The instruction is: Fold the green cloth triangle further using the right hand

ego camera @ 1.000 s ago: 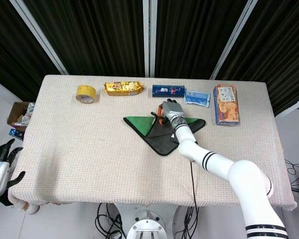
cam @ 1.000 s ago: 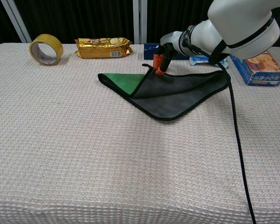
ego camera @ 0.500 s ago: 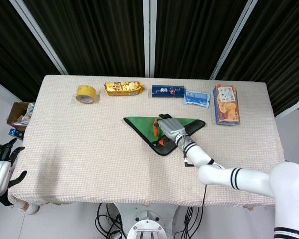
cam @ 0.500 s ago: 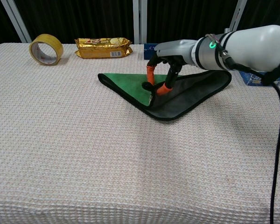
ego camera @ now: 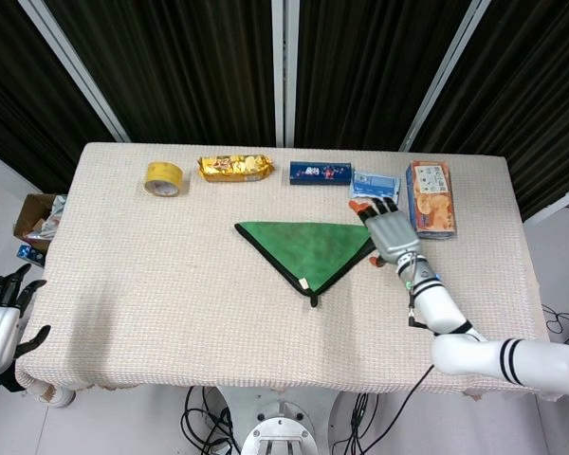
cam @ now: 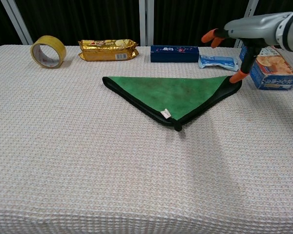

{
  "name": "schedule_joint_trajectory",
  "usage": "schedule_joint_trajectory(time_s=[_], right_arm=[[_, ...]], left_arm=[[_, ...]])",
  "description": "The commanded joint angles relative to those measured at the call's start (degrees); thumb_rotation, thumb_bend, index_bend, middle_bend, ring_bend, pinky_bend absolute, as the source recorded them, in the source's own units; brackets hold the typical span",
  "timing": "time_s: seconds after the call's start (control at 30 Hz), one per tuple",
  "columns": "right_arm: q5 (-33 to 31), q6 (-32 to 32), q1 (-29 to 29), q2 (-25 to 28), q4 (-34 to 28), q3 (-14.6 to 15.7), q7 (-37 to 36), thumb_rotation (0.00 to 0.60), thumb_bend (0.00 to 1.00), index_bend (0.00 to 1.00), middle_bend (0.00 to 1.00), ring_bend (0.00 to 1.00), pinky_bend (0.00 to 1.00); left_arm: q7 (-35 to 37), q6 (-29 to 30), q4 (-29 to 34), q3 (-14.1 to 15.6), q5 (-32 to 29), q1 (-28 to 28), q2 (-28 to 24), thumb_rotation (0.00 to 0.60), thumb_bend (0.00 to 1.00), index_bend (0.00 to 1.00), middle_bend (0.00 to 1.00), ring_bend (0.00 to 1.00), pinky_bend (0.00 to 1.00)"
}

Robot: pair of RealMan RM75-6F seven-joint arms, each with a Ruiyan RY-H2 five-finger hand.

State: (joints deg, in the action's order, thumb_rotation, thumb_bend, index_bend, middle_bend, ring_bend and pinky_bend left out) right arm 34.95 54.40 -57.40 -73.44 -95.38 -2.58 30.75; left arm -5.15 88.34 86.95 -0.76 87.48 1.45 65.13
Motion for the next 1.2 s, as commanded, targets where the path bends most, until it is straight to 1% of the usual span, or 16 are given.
schedule_joint_trajectory(time_s=[0.03,0.13,0.23,0.37,0.57,0.7,0.83,0.87,0.9,0.93,1.0,1.1,1.2], right_arm=[[-1.32,-1.29,2.14,-0.20,4.35,1.06,-1.85,0.600,0.08,0.14,0.11,0.00,0.00],[-1.03,-3.38,3.46,-2.67,9.30,1.19,-3.76,0.600,0.08,0.17,0.12,0.00,0.00],[-0.16,-4.96,4.25,-5.53,14.00,0.85,-5.38,0.600,0.10,0.20,0.12,0.00,0.00],[1.72,-9.09,4.83,-10.32,21.45,-1.00,-9.73,0.600,0.16,0.26,0.14,0.00,0.00],[5.80,-12.30,5.41,-16.45,30.26,-3.35,-14.90,0.600,0.22,0.37,0.18,0.00,0.00],[7.57,-13.59,5.54,-18.77,34.03,-4.05,-16.08,0.600,0.23,0.40,0.19,0.00,0.00],[9.27,-13.89,5.65,-21.15,37.65,-5.08,-17.24,0.600,0.27,0.49,0.23,0.00,0.00],[9.67,-13.96,5.60,-21.75,38.61,-5.33,-17.47,0.600,0.29,0.54,0.25,0.00,0.00],[10.22,-13.96,5.56,-22.55,40.00,-5.64,-17.69,0.600,0.31,0.56,0.26,0.00,0.00],[10.61,-13.80,5.57,-23.07,41.01,-5.79,-17.69,0.600,0.35,0.59,0.28,0.00,0.00],[11.60,-12.86,5.71,-23.92,43.04,-5.95,-17.10,0.600,0.40,0.63,0.30,0.00,0.00],[13.08,-11.73,6.05,-23.35,43.19,-6.33,-16.48,0.600,0.44,0.66,0.32,0.00,0.00],[15.41,-9.19,6.21,-21.32,40.86,-6.51,-14.75,0.600,0.44,0.66,0.32,0.00,0.00]], left_arm=[[-0.12,-0.10,0.06,0.06,0.05,0.03,0.10,0.600,0.19,0.23,0.07,0.13,0.14],[-0.49,-0.23,0.44,0.06,0.21,0.18,0.11,0.600,0.19,0.23,0.07,0.14,0.14],[-0.72,-0.07,0.82,0.01,0.34,0.20,0.01,0.600,0.19,0.23,0.07,0.14,0.14],[-1.21,-0.09,1.54,-0.10,0.19,0.24,-0.41,0.600,0.19,0.23,0.07,0.14,0.14],[-1.67,0.08,2.34,-0.07,-0.07,-0.02,-0.92,0.600,0.19,0.23,0.07,0.13,0.14],[-1.74,0.14,2.55,-0.11,-0.20,-0.09,-1.06,0.600,0.19,0.23,0.07,0.14,0.14],[-1.76,-0.03,2.48,-0.14,-0.25,0.00,-0.98,0.600,0.19,0.23,0.07,0.14,0.14],[-1.75,-0.10,2.48,-0.13,-0.20,0.04,-0.95,0.600,0.19,0.23,0.07,0.14,0.14],[-1.73,-0.08,2.46,-0.11,-0.13,0.05,-0.92,0.600,0.19,0.23,0.07,0.14,0.14],[-1.68,0.01,2.43,-0.11,-0.09,0.02,-0.89,0.600,0.19,0.23,0.07,0.14,0.14],[-1.57,0.30,2.41,-0.08,-0.12,-0.20,-0.93,0.600,0.19,0.23,0.07,0.14,0.14],[-1.46,0.74,2.31,-0.15,-0.38,-0.54,-1.05,0.600,0.19,0.23,0.07,0.14,0.14],[-1.42,0.79,2.20,-0.22,-0.55,-0.62,-1.17,0.600,0.19,0.23,0.07,0.14,0.14]])
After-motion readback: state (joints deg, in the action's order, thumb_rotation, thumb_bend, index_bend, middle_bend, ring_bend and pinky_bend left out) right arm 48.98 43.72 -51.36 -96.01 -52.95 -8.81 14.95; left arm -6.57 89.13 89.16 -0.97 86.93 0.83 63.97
